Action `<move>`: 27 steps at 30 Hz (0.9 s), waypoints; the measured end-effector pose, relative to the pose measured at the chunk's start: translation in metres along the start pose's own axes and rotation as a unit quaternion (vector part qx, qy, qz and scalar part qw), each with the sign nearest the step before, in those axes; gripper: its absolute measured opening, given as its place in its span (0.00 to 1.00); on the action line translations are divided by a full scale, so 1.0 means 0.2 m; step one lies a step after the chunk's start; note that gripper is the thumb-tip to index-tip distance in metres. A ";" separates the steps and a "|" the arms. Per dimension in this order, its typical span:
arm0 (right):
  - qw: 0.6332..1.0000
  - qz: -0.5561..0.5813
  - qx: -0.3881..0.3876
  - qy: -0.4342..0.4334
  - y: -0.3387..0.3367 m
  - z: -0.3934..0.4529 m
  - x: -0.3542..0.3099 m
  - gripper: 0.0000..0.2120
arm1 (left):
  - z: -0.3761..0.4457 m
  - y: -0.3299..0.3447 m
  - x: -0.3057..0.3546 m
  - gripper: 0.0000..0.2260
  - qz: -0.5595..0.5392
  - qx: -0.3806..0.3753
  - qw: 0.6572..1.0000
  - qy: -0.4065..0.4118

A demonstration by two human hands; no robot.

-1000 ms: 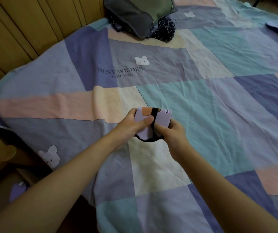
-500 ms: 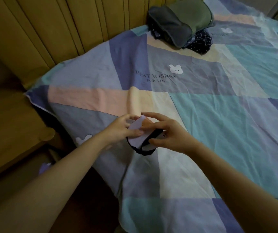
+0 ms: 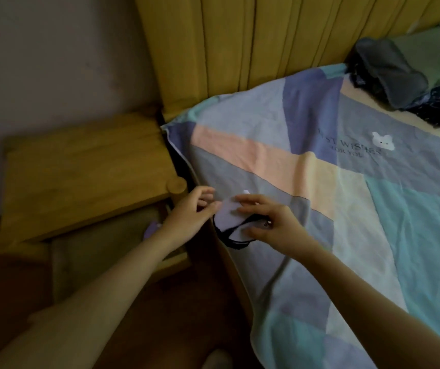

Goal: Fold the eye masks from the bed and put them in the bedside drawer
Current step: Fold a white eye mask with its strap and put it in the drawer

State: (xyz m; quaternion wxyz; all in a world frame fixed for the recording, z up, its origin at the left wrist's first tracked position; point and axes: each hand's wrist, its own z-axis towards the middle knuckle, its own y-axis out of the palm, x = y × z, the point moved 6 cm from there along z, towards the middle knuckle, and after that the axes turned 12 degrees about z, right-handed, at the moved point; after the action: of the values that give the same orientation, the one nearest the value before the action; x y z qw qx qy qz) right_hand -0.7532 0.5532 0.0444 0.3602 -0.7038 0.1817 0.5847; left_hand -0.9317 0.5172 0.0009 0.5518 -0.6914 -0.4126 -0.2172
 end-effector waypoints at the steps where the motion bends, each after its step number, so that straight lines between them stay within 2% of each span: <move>1: 1.000 0.014 -0.003 0.009 0.07 0.03 0.01 0.19 | -0.06 -0.07 -0.09 0.20 0.087 0.036 0.996 0.003; 3: 0.999 0.041 -0.011 0.025 0.22 0.08 0.02 0.19 | -0.18 -0.17 -0.26 0.26 0.243 0.079 0.967 0.005; 5: 0.997 0.058 -0.028 0.032 0.39 0.15 0.02 0.19 | -0.28 -0.27 -0.45 0.29 0.337 0.095 0.937 -0.025; 9: 0.994 0.062 -0.079 0.038 0.79 0.27 0.05 0.19 | -0.45 -0.41 -0.81 0.33 0.403 0.125 0.899 -0.115; 11: 0.992 0.071 -0.092 0.048 0.99 0.35 0.09 0.19 | -0.54 -0.45 -0.98 0.33 0.417 0.140 0.889 -0.132; 15: 0.989 0.080 -0.094 0.084 1.32 0.48 0.22 0.17 | -0.65 -0.48 -1.32 0.32 0.434 0.121 0.881 -0.148; 20: 0.989 0.050 -0.065 0.121 1.62 0.69 0.48 0.17 | -0.58 -0.46 -1.65 0.31 0.421 0.110 0.891 -0.132; 23: 0.989 0.016 -0.067 0.132 1.72 0.77 0.65 0.17 | -0.50 -0.42 -1.75 0.30 0.408 0.121 0.895 -0.135; 27: 0.983 -0.021 -0.110 0.145 1.86 0.83 0.83 0.20 | -0.44 -0.36 -1.84 0.32 0.375 0.143 0.904 -0.145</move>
State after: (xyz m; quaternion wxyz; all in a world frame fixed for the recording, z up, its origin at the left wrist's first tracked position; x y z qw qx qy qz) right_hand -1.0779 0.4496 -0.2318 0.2623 -0.8199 0.1518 0.4857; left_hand -1.1841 0.3159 -0.2096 0.6198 -0.7325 -0.2248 0.1695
